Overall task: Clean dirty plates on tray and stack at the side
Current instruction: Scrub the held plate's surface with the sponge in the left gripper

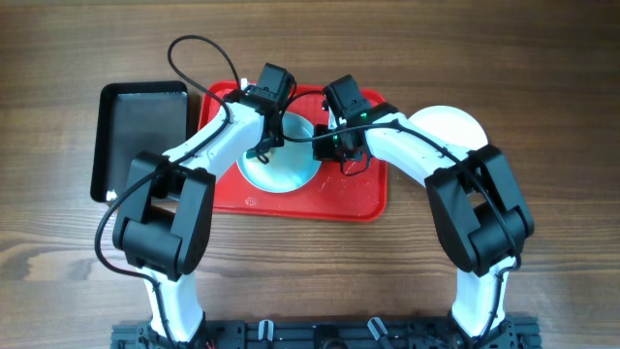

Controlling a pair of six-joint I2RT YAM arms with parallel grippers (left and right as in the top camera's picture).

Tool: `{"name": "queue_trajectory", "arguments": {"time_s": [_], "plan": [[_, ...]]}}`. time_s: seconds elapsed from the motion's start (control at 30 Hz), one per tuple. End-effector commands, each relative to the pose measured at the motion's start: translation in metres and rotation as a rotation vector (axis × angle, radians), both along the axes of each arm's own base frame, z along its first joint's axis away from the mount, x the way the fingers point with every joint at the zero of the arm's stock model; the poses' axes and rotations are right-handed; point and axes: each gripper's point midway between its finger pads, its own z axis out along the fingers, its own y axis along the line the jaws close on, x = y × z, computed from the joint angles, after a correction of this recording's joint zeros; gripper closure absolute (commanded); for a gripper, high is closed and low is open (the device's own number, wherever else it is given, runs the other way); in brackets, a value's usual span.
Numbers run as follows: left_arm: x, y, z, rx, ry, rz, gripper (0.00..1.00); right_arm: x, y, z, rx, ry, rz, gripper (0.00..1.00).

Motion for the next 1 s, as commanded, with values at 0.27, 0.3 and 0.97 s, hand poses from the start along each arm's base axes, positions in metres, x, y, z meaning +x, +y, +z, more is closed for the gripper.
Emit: {"name": "queue_trajectory", "arguments": {"time_s": [0.27, 0.3, 0.97], "plan": [[-0.07, -0.065, -0.022, -0.381, 0.361, -0.454, 0.96, -0.01, -0.014, -0.022, -0.065, 0.041, 0.003, 0.95], [-0.079, -0.075, -0.018, -0.446, 0.386, -0.5, 0.96, -0.01, -0.014, -0.022, -0.065, 0.041, 0.003, 0.96], [-0.026, -0.071, -0.018, -0.369, 0.175, -0.394, 0.96, -0.011, -0.014, -0.022, -0.068, 0.047, 0.004, 0.96]]}}
